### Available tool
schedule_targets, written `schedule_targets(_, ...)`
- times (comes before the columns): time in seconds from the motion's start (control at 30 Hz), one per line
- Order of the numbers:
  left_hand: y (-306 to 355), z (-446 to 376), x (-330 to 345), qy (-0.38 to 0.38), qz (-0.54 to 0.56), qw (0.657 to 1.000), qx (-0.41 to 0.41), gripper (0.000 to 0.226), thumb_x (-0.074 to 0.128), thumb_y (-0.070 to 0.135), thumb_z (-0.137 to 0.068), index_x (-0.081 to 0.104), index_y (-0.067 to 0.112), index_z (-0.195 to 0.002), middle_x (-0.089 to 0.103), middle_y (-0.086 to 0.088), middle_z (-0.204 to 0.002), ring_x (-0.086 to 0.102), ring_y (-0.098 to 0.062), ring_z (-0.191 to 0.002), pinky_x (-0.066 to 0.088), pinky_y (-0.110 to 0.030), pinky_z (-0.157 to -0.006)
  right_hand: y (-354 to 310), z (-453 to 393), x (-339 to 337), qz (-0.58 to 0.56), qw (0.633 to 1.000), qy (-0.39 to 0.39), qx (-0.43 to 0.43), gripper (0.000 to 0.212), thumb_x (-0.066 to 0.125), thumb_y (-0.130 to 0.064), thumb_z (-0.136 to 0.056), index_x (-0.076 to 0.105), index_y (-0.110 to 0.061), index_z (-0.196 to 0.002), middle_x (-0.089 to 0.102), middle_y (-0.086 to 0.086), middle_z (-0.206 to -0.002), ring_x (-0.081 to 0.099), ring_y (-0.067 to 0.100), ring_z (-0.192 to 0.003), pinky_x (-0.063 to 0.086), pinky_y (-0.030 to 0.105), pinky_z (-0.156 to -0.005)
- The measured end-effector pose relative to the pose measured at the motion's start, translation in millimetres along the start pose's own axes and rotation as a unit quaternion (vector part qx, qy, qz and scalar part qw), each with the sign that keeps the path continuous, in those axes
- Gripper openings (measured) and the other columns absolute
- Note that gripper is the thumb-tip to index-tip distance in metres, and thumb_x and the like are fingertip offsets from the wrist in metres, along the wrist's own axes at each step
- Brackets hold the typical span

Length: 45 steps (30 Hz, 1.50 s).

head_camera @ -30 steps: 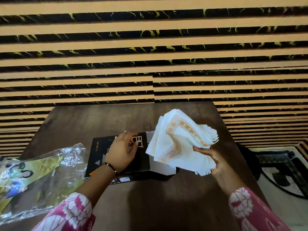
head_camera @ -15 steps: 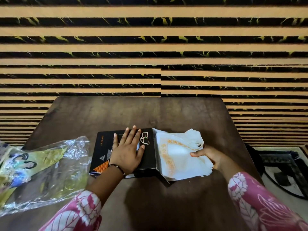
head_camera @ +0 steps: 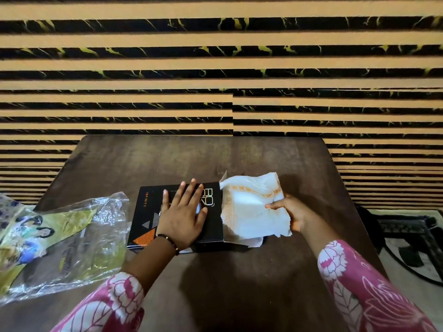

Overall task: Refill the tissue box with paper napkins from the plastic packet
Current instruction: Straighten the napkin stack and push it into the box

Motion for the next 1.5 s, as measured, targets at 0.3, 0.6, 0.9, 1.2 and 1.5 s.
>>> schedule_targets(0.3,-0.6,-0.9,-1.1,0.001,0.004,1.000,-0.005,0.076,-0.001,0.058,-0.078,0.006,0.029,-0.148,0.000,0.008,-0.159,-0.008,-0.014,-0.145,-0.011,-0.049,-0.115,14.2,0.3,1.4,0.053,0.998,-0.032,0.031,0.050,0.066,0.005,-0.075,0.056,-0.013,-0.121,0.066,0.014,-0.116,0.063,0.031,-0.105,0.053,0.042,-0.084)
schedule_targets(0.6,0.0,-0.8,-2.4,0.002,0.010,1.000,-0.004,0.076,0.000,0.059,-0.079,0.008,0.028,-0.148,-0.001,0.008,-0.158,-0.011,-0.010,-0.142,-0.011,-0.049,-0.115,15.5,1.0,-9.6,0.038,0.999,0.002,0.015,0.045,0.060,0.011,-0.076,0.059,-0.008,-0.117,0.070,0.012,-0.103,0.066,0.027,-0.094,0.053,0.035,-0.074)
schedule_targets(0.9,0.1,-0.9,-3.5,0.013,0.026,1.000,0.000,0.076,0.004,0.059,-0.079,0.012,0.028,-0.148,0.003,0.007,-0.158,-0.008,-0.012,-0.144,-0.011,-0.049,-0.115,0.5,-4.2,5.2,0.051,0.999,0.005,-0.011,0.051,0.052,0.018,-0.076,0.059,-0.009,-0.118,0.069,0.014,-0.103,0.066,0.028,-0.091,0.054,0.035,-0.073)
schedule_targets(1.2,0.3,-1.2,-2.7,0.009,0.028,1.000,0.003,0.076,0.004,0.059,-0.078,0.012,0.028,-0.148,0.003,0.008,-0.158,-0.008,-0.012,-0.144,-0.010,-0.049,-0.115,-10.0,2.6,20.9,0.122,0.992,-0.025,-0.017,0.047,0.064,0.008,-0.076,0.057,-0.016,-0.116,0.068,0.011,-0.111,0.065,0.029,-0.101,0.054,0.043,-0.086)
schedule_targets(1.5,30.1,-2.7,-33.2,-0.003,0.164,0.986,0.041,0.111,0.017,0.087,-0.063,0.006,0.017,-0.149,0.000,0.000,-0.159,-0.008,-0.014,-0.145,-0.006,-0.047,-0.118,-52.2,64.5,-23.5,0.113,0.989,-0.043,-0.085,0.056,0.074,0.003,-0.068,0.058,-0.014,-0.118,0.072,0.008,-0.107,0.070,0.024,-0.095,0.057,0.036,-0.073)
Point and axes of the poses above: each hand's wrist, its own z-axis away from the middle knuckle, its own x-axis out of the palm, y = z × x, the point moved 10 cm from there along -z, towards the middle knuckle
